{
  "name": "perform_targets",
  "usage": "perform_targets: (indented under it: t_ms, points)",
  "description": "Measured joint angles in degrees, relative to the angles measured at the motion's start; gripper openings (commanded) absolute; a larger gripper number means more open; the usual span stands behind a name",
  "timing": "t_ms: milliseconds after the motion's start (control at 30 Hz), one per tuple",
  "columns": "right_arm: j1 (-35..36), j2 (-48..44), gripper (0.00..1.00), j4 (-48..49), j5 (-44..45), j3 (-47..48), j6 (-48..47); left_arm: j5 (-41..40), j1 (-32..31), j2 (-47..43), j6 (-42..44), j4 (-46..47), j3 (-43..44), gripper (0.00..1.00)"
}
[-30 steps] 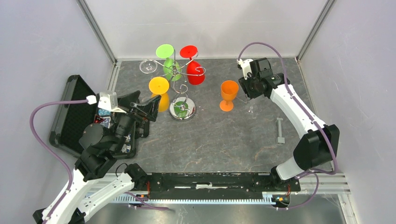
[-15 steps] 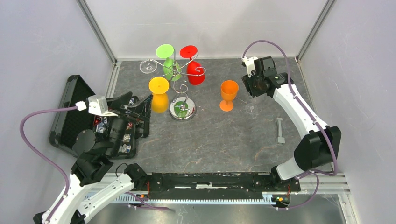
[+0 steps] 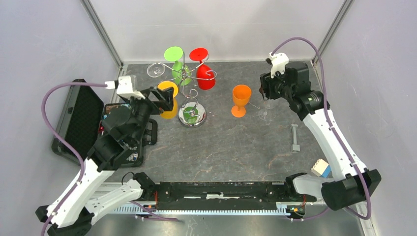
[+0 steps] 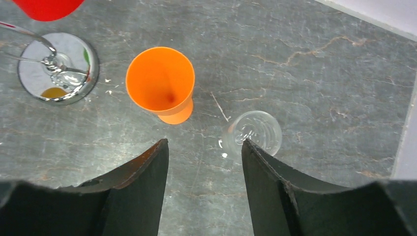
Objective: Take the wine glass off the wine glass rack
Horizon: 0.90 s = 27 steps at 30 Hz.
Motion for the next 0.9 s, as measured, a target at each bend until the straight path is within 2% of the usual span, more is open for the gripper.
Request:
perform_targets:
  t_ms: [133, 267, 333, 633, 733, 900]
  points:
    - [0.0, -3.0, 0.62, 1.9, -2.2, -3.3, 1.4, 1.2, 3.5, 6.7, -1.1, -3.7, 7.4, 1.0]
    - [0.0, -5.3, 0.63, 2.8, -3.5, -6.2, 2.0, 4.9, 10.8, 11.6, -2.4, -7.0, 13.2, 1.0]
    - [0.0, -6.3, 0.63, 3.1, -3.8, -7.1, 2.2, 8.1, 15.1, 13.0, -3.3, -8.8, 14.9, 0.97]
    - [0.0, -10.1, 0.62, 5.5, -5.4, -12.2, 3.3, 28.8, 34.0, 16.8, -9.5, -14.2, 17.9, 0.76]
    - [0.0, -10.9, 0.62, 5.7, -5.8, -14.0, 3.5, 37.1, 39.9, 16.8, -11.6, -15.4, 17.5, 0.74]
    - [0.0, -12.5, 0.62, 5.9, -6.3, -16.2, 3.7, 46.6, 43.5, 16.2, -14.4, -16.2, 15.6, 0.73]
